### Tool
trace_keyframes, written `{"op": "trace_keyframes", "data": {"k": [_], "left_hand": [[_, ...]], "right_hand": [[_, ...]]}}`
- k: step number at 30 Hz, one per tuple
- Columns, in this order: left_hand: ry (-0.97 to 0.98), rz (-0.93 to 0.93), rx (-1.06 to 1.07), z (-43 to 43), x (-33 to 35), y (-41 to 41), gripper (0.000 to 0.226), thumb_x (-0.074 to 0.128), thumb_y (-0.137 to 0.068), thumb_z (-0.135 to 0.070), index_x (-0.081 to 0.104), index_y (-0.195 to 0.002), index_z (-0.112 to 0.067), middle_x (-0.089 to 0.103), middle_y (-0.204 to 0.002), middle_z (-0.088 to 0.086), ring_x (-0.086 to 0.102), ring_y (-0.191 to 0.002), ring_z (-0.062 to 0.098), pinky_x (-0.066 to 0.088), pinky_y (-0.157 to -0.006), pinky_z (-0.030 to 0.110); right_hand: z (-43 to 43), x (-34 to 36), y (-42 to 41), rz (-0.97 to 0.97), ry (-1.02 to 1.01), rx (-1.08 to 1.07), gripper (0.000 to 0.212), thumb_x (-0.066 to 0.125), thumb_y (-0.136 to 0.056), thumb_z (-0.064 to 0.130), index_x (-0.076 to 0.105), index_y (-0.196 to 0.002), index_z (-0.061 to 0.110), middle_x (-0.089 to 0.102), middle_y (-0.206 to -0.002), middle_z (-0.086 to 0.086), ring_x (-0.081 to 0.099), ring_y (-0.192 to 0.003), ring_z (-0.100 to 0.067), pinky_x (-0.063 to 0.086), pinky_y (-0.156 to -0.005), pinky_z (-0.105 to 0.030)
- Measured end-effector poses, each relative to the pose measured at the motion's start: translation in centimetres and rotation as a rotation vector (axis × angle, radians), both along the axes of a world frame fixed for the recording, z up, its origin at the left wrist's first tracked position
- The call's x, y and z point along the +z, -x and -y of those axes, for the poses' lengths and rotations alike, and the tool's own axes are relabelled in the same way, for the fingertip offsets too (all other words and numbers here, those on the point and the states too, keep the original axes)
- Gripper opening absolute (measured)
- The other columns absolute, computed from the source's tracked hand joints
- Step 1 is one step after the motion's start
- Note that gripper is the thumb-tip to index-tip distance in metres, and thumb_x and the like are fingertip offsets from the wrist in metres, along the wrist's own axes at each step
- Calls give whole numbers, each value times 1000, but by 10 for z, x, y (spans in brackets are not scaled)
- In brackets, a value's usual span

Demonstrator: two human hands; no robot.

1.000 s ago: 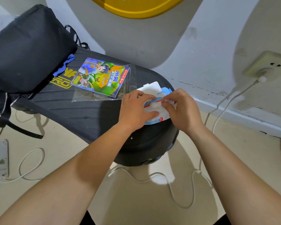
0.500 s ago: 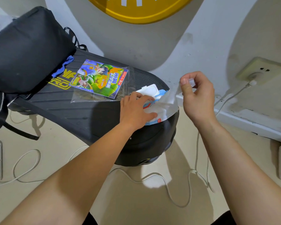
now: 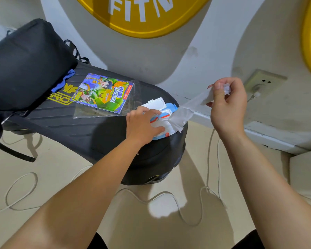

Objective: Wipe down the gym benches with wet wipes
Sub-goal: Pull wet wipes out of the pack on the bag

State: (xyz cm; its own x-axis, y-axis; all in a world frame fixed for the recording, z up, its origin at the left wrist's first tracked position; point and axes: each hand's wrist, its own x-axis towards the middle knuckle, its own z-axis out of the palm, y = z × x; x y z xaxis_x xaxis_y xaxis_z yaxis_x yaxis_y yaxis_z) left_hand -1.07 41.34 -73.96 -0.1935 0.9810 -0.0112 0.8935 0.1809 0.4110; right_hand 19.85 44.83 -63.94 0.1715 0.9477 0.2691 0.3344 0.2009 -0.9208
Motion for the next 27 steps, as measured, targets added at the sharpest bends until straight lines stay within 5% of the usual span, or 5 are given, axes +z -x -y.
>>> {"op": "trace_keyframes", "data": {"k": [7, 10, 17, 22, 27], "left_hand": [[49, -20, -19, 2, 12, -9, 71, 75, -73, -64, 54, -136, -39, 51, -138, 1, 48, -123, 26, 35, -107, 40], [-88, 221, -143, 1, 37, -28, 83, 80, -67, -60, 52, -140, -33, 55, -135, -1, 47, -126, 22, 34, -108, 35], [-106, 558, -81, 4, 67, -48, 5, 76, -87, -27, 73, -89, -24, 64, -82, -17, 58, -73, 4, 46, -71, 20], [-238, 713, -21, -3, 74, -34, 14, 78, -84, -6, 68, -92, -12, 70, -82, -8, 69, -75, 4, 55, -65, 21], [-8, 930, 27, -2, 79, -28, 18, 73, -89, -8, 68, -100, -22, 74, -96, -5, 72, -87, 7, 57, -68, 17]], "right_hand": [[1, 28, -2, -50, -50, 0, 15, 52, -98, 27, 55, -87, 38, 65, -86, 5, 60, -73, -22, 57, -69, -51], [6, 24, 6, -41, -22, 86, 9, 56, -99, 22, 60, -92, 27, 66, -88, 6, 59, -77, -15, 51, -70, -34], [2, 17, 2, -114, 45, 138, 19, 57, -98, 22, 61, -86, 36, 71, -88, 1, 67, -82, -24, 59, -75, -47], [10, -15, -5, 307, 7, 406, 39, 49, -90, 8, 71, -118, 25, 66, -116, 14, 62, -106, -6, 54, -92, -34], [14, -38, 12, 271, 151, 538, 42, 72, -90, 18, 63, -128, 34, 61, -121, 20, 58, -106, 1, 44, -87, -9]]}}
